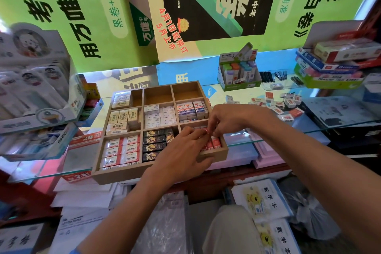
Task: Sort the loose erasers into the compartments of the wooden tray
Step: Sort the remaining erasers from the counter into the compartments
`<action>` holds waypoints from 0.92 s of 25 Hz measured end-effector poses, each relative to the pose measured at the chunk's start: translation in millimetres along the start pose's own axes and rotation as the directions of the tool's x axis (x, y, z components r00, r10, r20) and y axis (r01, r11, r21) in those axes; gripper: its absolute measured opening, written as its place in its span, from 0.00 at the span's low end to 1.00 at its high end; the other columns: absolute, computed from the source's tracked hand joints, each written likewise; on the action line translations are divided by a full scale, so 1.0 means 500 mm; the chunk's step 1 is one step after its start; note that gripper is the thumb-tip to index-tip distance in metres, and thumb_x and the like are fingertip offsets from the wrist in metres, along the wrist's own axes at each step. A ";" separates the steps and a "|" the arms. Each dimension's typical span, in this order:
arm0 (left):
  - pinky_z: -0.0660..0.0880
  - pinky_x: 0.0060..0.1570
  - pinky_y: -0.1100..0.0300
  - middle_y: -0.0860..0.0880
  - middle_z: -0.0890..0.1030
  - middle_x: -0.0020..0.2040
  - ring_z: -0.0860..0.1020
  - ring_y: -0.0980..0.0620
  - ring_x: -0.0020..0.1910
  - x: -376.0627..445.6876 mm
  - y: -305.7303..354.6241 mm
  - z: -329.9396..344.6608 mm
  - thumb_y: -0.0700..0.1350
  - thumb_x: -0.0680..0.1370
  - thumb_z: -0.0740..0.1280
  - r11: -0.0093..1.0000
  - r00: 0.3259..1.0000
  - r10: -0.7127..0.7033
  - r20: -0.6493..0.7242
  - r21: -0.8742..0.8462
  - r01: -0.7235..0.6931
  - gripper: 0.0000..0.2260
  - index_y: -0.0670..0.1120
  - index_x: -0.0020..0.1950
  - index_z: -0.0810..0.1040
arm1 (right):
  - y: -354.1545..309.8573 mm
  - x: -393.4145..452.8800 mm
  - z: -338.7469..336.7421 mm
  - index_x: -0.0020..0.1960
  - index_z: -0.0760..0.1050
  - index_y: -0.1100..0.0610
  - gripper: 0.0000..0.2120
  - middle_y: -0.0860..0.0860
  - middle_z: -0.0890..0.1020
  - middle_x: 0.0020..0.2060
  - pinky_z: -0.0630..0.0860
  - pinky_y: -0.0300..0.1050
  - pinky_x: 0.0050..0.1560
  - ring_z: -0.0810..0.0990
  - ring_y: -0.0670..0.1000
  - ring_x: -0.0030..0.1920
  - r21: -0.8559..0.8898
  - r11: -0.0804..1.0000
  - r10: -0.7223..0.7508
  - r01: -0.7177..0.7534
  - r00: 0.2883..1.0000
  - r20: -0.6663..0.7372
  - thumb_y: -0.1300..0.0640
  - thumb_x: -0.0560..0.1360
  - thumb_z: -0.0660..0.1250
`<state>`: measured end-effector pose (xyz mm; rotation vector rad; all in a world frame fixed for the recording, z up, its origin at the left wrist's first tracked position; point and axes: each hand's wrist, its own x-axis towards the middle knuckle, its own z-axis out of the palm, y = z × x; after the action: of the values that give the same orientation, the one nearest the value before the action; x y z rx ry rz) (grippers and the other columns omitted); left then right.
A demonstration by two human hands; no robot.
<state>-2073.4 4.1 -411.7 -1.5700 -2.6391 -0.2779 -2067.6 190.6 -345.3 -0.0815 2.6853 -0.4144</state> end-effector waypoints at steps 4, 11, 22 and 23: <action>0.66 0.68 0.51 0.49 0.66 0.73 0.64 0.48 0.68 0.016 0.004 0.010 0.69 0.76 0.55 0.993 0.999 -0.033 0.011 0.114 0.032 0.35 0.50 0.77 0.62 | 0.015 -0.013 -0.012 0.42 0.83 0.46 0.07 0.44 0.83 0.45 0.70 0.40 0.51 0.77 0.44 0.48 0.105 0.994 -0.028 0.027 1.000 0.012 0.58 0.75 0.72; 0.65 0.64 0.50 0.49 0.69 0.68 0.67 0.46 0.64 0.015 0.008 0.011 0.69 0.75 0.54 0.977 0.997 -0.076 -0.021 0.200 0.079 0.33 0.50 0.73 0.67 | 0.009 -0.003 -0.002 0.40 0.82 0.44 0.08 0.45 0.82 0.50 0.70 0.41 0.51 0.76 0.46 0.51 0.039 0.999 -0.012 0.012 1.000 -0.006 0.57 0.74 0.72; 0.63 0.65 0.52 0.51 0.69 0.70 0.65 0.49 0.65 0.013 -0.001 0.013 0.69 0.74 0.59 0.989 0.995 -0.094 -0.018 0.113 0.095 0.33 0.53 0.73 0.67 | -0.023 -0.004 0.038 0.38 0.76 0.52 0.08 0.53 0.80 0.45 0.69 0.41 0.36 0.77 0.52 0.43 -0.161 0.984 0.047 -0.072 0.987 -0.154 0.61 0.75 0.67; 0.63 0.64 0.52 0.52 0.70 0.69 0.66 0.49 0.65 0.013 -0.003 0.012 0.69 0.73 0.60 0.990 0.995 -0.098 -0.023 0.096 0.100 0.33 0.52 0.72 0.68 | -0.017 -0.012 0.040 0.40 0.77 0.51 0.07 0.52 0.80 0.47 0.70 0.42 0.39 0.77 0.52 0.46 -0.134 0.990 0.025 -0.050 0.983 -0.181 0.61 0.75 0.67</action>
<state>-2077.7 10.2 -416.9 -1.4039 -2.6773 -0.1643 -2054.0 177.7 -357.9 -0.0347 2.8853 -0.2333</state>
